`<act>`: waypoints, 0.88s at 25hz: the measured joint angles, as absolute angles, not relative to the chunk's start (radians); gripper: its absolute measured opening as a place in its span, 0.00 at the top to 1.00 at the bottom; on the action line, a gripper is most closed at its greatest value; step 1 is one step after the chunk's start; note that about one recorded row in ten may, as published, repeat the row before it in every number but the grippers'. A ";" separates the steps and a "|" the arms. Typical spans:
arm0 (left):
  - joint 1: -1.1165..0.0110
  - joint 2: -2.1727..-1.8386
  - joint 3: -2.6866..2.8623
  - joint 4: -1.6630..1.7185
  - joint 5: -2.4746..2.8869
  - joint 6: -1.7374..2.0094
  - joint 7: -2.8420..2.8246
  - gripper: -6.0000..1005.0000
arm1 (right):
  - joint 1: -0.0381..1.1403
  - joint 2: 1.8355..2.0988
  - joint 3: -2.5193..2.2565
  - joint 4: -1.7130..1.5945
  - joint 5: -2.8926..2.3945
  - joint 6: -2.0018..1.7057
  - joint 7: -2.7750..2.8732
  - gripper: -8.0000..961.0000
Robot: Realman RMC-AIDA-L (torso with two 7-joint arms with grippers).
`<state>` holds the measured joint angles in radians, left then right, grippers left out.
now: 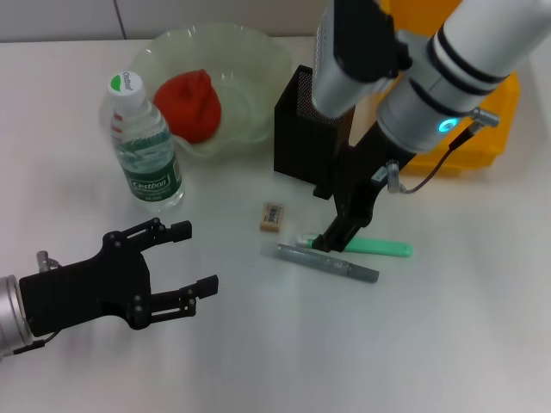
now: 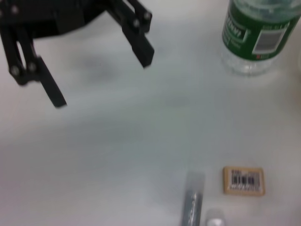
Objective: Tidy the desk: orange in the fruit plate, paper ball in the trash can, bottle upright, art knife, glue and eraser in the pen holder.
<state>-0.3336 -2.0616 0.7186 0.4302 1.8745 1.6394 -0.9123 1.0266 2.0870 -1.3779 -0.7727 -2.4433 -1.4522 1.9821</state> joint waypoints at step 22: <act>-0.328 -2.063 0.719 0.421 1.874 1.643 -0.919 0.16 | 1.014 2.092 -1.595 -0.731 -2.391 -1.286 1.991 0.52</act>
